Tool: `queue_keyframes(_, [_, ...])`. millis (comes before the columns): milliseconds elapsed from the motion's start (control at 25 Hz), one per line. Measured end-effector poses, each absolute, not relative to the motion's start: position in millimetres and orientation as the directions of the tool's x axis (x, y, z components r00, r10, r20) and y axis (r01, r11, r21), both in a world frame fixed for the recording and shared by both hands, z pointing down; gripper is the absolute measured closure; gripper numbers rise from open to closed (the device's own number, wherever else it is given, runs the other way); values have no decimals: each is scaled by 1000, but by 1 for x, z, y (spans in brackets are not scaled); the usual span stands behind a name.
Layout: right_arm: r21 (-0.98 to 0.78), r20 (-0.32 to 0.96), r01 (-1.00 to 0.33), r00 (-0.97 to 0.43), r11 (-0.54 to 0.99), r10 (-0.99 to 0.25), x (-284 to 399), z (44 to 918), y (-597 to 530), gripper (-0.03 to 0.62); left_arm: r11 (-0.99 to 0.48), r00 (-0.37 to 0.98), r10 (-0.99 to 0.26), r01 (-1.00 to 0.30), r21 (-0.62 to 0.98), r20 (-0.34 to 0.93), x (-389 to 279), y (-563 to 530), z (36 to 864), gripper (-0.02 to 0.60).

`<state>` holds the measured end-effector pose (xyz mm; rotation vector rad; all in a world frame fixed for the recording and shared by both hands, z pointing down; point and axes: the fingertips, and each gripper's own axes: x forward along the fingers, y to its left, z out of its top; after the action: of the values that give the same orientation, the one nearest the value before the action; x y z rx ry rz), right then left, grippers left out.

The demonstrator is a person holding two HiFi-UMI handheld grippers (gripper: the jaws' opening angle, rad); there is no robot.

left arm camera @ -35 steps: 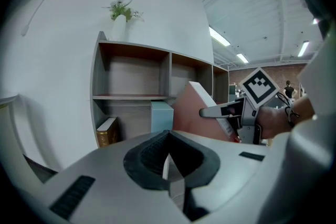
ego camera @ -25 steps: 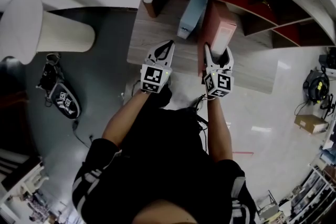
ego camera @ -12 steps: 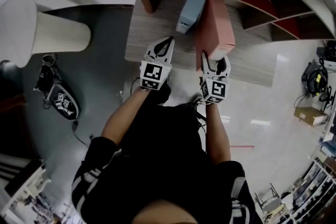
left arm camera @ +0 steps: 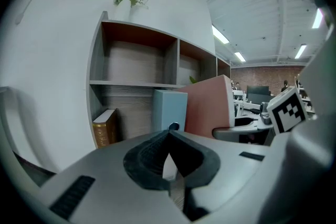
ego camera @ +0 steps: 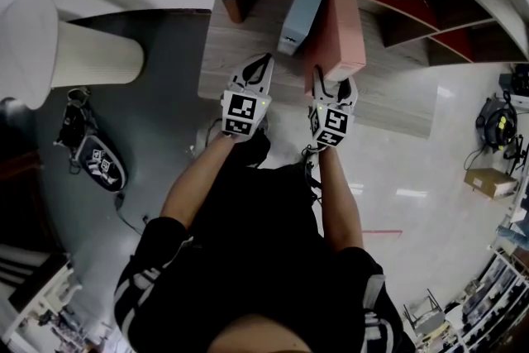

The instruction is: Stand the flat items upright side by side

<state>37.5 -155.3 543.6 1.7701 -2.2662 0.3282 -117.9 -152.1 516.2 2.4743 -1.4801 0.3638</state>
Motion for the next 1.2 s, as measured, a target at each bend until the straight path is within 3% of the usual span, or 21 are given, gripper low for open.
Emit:
queue_keyframes(440, [-13, 439, -976, -201, 217, -876, 22, 588, -192, 284, -464, 459, -823, -883, 70, 335, -121, -167, 521, 561])
queue_keyframes(760, [-22, 451, -977, -197, 210, -870, 9, 594, -217, 283, -453, 451, -823, -888, 80, 345, -129, -174, 525, 561])
queue_keyframes(1000, [-45, 438, -943, -315, 329, -842, -4, 589, -208, 248, -445, 445, -826, -891, 85, 347, -131, -176, 526, 560])
queue_keyframes(1200, [-31, 440, -951, -289, 307, -850, -8, 591, -205, 215, -442, 443, -827, -893, 86, 346, -133, -174, 527, 561])
